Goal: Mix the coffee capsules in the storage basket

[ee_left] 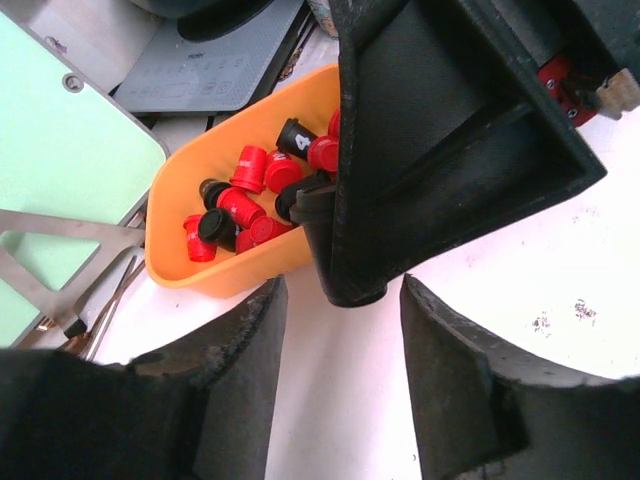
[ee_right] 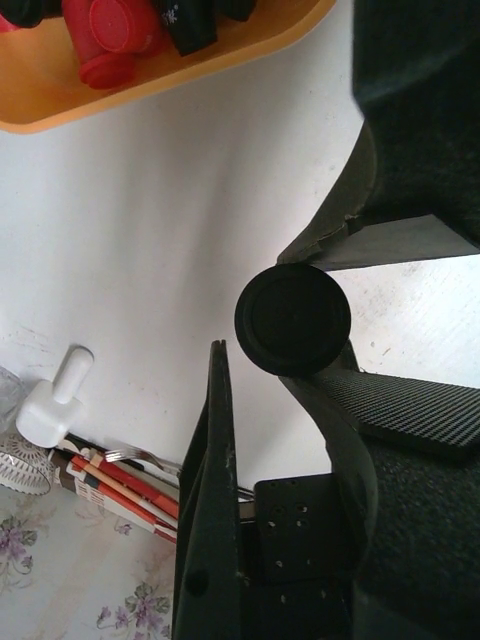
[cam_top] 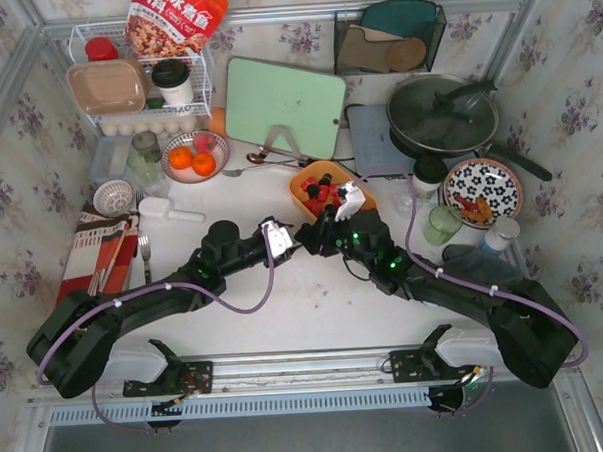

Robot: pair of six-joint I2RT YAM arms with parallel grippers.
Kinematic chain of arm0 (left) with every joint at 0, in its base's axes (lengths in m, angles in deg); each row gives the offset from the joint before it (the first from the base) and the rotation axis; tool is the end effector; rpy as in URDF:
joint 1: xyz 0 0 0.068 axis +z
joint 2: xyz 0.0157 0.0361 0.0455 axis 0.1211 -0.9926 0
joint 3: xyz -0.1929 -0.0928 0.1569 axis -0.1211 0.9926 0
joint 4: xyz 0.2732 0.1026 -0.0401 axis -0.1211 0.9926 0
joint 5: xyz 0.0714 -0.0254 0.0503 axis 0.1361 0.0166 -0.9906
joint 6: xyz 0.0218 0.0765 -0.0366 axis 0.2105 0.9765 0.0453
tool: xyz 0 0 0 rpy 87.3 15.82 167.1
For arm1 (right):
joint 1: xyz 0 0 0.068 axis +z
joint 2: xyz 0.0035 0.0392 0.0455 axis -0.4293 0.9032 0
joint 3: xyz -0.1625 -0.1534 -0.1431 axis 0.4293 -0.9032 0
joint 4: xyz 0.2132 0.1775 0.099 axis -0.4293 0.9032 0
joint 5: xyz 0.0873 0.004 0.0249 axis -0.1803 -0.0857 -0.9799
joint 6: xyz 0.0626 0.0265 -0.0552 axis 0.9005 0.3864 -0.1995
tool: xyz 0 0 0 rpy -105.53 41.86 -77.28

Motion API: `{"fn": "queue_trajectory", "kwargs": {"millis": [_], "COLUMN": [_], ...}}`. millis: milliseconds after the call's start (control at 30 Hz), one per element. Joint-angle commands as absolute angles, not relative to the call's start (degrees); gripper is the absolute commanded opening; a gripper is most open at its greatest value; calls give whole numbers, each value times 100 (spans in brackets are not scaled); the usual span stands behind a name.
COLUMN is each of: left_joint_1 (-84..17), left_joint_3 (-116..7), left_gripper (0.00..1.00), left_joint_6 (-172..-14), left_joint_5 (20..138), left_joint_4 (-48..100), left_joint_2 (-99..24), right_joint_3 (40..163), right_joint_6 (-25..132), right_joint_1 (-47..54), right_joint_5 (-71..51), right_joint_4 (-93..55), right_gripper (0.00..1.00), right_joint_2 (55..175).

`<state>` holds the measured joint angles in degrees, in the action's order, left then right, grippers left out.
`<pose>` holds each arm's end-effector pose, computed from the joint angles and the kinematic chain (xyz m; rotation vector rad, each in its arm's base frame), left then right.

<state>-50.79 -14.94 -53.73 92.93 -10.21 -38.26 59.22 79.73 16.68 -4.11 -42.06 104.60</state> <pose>0.2307 -0.2620 0.1999 1.2107 1.1686 -0.5319 0.2511 0.2305 0.1947 -0.1775 1.9294 0.9359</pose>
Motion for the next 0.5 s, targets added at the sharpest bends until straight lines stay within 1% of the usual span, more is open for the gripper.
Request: {"fn": "queue_trajectory", "kwargs": {"millis": [0,67,100,133,167,300,400,467], "left_joint_1": [-5072,-5074,-5073,-5077,-5073,-5073,-5072,-5072], "left_joint_3": [-1452,-1383,-1352,-1307,-1268,-1162,-1259,-1273], "left_gripper": [56,63,70,95,100,99,99,99], "left_joint_6": [-5536,-5634,-5696,-5768,-5838,-6328,-6622,-6762], "left_joint_5": [9167,8880,8732,8628,8498,7631,6954,6566], "left_joint_4": [-1152,-1256,-1298,-1325,-1349,-1236,-530,-200], "left_joint_2": [-3814,-3837,-3836,-3814,-3781,-3557,-3380,-3267], "right_joint_3": [5904,5918,5952,6001,6053,6278,6429,6540], "right_joint_6": [8027,7918,7807,7667,7522,6698,6224,6084], "right_joint_1": [1676,1676,1676,1674,1672,1644,1472,1251], "right_joint_5": [-207,-84,56,209,476,1868,2904,3146], "right_joint_4": [-4411,-4358,-4261,-4125,-3964,-3266,-2867,-2703], "right_gripper": [38,38,38,38,38,38,39,39], "right_joint_2": [10385,10341,10316,10279,10244,10220,10436,10638]}}
